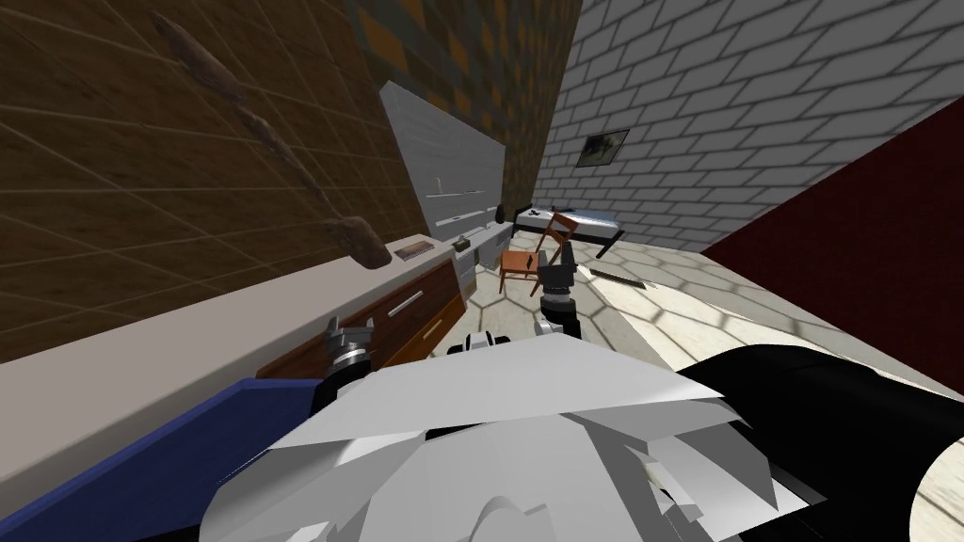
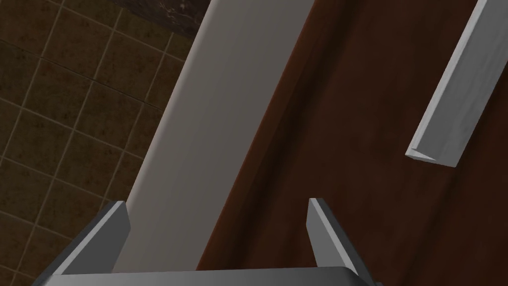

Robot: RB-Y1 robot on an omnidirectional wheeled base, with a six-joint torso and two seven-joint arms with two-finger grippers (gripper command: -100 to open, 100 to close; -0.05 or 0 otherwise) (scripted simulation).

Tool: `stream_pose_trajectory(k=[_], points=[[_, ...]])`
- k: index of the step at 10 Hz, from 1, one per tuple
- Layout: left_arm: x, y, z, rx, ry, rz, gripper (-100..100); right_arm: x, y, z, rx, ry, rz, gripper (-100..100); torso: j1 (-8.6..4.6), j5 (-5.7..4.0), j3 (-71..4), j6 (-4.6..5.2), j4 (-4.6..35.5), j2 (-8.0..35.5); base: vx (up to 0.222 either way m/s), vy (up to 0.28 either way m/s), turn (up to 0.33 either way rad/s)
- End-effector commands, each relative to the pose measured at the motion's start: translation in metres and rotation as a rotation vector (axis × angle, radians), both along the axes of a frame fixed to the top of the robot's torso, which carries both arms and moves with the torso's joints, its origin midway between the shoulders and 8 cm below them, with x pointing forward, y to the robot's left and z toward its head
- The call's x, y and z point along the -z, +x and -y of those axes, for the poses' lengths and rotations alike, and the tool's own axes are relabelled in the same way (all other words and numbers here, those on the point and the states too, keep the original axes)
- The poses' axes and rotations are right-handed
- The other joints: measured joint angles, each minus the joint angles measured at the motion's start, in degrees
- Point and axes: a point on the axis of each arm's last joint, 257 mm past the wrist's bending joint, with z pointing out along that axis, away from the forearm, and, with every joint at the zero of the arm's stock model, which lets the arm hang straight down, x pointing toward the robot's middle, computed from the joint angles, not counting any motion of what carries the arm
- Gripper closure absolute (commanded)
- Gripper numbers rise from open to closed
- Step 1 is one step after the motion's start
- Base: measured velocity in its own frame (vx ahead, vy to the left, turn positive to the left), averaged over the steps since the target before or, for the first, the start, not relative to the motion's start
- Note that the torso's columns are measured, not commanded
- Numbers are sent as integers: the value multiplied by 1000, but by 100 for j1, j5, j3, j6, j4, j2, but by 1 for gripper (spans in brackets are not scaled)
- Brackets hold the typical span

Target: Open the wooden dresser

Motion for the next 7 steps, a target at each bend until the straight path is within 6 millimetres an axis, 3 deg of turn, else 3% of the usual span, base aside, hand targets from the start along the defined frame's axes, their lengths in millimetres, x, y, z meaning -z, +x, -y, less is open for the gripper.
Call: stream_pose_trajectory(k=[1, 4, 7], points=[[24, -16, -13, -53, -73, -20, -100, 0, 0, 0, 0, 0, 0, 0, 11, 6, -9, 7, -5, -20, 207, -177, 66], [52, -35, -19, -119, -167, -27, -100, 0, 0, 0, 0, 0, 0, 0, -11, 8, 10, 13, 1, 12, 144, -144, 94], [72, -46, -15, -162, -237, -26, -100, 0, 0, 0, 0, 0, 0, 0, -1, 41, -20, 70, -19, -52, 63, -71, 39]])
